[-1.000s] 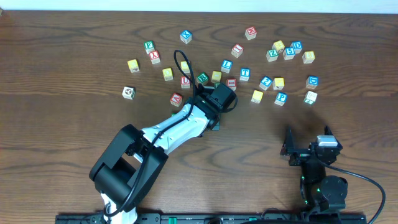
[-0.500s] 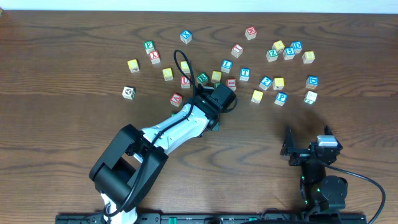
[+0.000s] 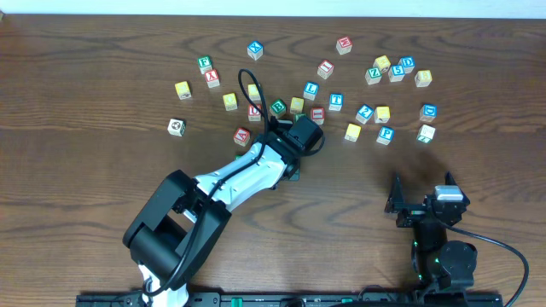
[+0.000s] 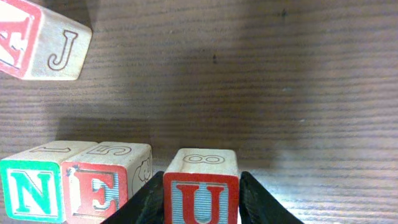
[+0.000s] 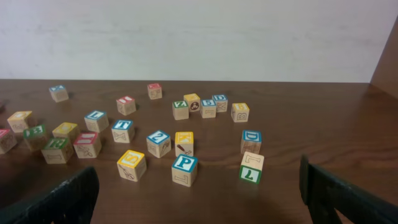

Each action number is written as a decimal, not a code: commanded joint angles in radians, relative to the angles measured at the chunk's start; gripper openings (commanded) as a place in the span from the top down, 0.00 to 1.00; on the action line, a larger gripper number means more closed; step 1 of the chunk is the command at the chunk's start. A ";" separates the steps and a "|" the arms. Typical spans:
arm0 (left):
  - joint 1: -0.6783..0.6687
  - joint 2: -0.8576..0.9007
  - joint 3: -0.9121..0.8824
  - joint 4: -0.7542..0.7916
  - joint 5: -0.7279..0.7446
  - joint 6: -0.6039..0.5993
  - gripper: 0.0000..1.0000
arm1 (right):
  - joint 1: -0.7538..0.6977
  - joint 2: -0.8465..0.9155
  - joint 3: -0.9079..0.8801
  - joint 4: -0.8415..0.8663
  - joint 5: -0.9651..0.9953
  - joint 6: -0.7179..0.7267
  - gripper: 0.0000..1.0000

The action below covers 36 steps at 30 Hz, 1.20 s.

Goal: Spell out NEURIPS
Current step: 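Lower the held U block onto the table right of E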

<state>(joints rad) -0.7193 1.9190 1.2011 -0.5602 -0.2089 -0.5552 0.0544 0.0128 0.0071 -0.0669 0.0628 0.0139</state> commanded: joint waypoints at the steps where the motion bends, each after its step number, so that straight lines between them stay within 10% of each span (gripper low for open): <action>1: 0.001 0.021 -0.018 -0.006 -0.009 -0.004 0.59 | -0.007 -0.002 -0.002 -0.004 -0.002 -0.008 0.01; 36: 0.001 -0.030 -0.017 -0.014 -0.009 0.005 0.59 | -0.007 -0.002 -0.002 -0.004 -0.002 -0.008 0.01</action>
<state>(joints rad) -0.7193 1.9244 1.1980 -0.5694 -0.2089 -0.5533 0.0544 0.0128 0.0071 -0.0669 0.0628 0.0139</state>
